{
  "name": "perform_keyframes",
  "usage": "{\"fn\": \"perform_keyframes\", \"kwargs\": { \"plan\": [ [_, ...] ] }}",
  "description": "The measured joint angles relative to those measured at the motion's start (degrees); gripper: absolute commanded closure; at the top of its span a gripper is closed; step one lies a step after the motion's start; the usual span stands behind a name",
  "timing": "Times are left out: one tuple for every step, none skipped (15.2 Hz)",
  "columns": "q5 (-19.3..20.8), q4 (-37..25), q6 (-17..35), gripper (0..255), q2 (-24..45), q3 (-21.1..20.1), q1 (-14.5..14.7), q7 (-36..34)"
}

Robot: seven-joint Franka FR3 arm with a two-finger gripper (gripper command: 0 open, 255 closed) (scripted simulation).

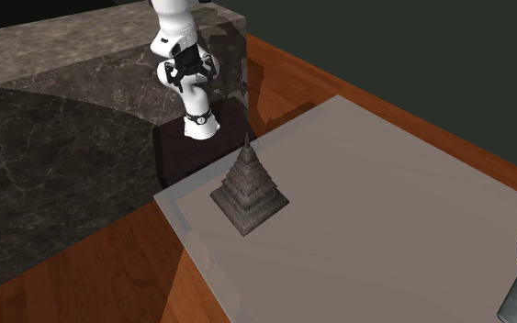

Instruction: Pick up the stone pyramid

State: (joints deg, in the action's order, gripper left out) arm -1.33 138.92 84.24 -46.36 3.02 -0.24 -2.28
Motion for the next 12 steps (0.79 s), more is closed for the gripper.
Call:
{"fn": "perform_keyframes", "kwargs": {
  "plan": [
    [0.0, 0.0, 0.0, 0, 0.0, 0.0, 0.0, 0.0],
    [0.08, -0.5, 0.53, 0, 1.0, 0.04, 0.15, 0.32],
    [0.02, -1.59, 1.08, 0, 2.61, -0.11, 0.48, 0.56],
    [0.3, -2.18, 2.15, 0, 4.28, 0.12, 0.66, 1.3],
    [0.31, -4.1, 2.96, 0, 6.95, 0.05, 1.03, 1.74],
    [0.37, -5.17, 4.06, 0, 9.12, 0.02, 1.36, 2.27],
    [0.34, -6.32, 5.19, 0, 11.37, -0.13, 1.73, 2.69],
    [0.35, -7.56, 6.16, 0, 13.53, -0.24, 2.08, 3.13],
    [0.24, -9.19, 7.05, 0, 15.99, -0.5, 2.49, 3.4],
    [0.31, -10.98, 7.7, 0, 18.38, -0.55, 2.77, 3.97],
    [0.29, -12.51, 8.5, 0, 20.67, -0.75, 3.11, 4.32],
    [0.31, -14.27, 8.83, 0, 22.73, -0.9, 3.4, 4.74]
  ]
}}
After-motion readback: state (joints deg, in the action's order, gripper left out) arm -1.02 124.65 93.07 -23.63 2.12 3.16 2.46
